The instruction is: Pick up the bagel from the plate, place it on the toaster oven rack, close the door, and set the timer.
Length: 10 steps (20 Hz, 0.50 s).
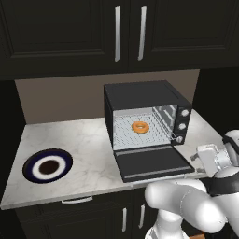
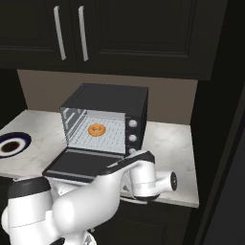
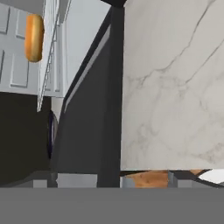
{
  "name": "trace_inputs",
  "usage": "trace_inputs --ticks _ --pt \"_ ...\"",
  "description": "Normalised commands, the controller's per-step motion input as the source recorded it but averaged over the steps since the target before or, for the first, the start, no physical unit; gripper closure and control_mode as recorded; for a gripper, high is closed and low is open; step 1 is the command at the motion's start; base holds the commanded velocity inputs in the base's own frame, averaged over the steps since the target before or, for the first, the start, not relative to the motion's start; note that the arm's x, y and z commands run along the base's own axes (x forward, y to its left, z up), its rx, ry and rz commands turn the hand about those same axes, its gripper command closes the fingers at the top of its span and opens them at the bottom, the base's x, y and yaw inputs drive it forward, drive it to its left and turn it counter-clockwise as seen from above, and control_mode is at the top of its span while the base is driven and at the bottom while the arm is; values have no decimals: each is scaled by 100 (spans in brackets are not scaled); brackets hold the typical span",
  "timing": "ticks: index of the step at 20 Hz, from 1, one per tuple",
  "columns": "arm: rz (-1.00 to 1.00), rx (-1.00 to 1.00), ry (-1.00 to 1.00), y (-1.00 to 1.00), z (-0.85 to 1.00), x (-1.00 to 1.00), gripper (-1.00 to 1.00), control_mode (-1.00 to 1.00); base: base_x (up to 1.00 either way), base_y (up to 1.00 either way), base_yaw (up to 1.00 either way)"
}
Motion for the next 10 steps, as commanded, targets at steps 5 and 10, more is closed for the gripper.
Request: trace_inputs --ticks 5,10 --pt "-2 10 0 0 -9 1 -100 -100 0 0 0" --pt "-1 7 0 4 -8 -2 -100 -100 0 0 0"
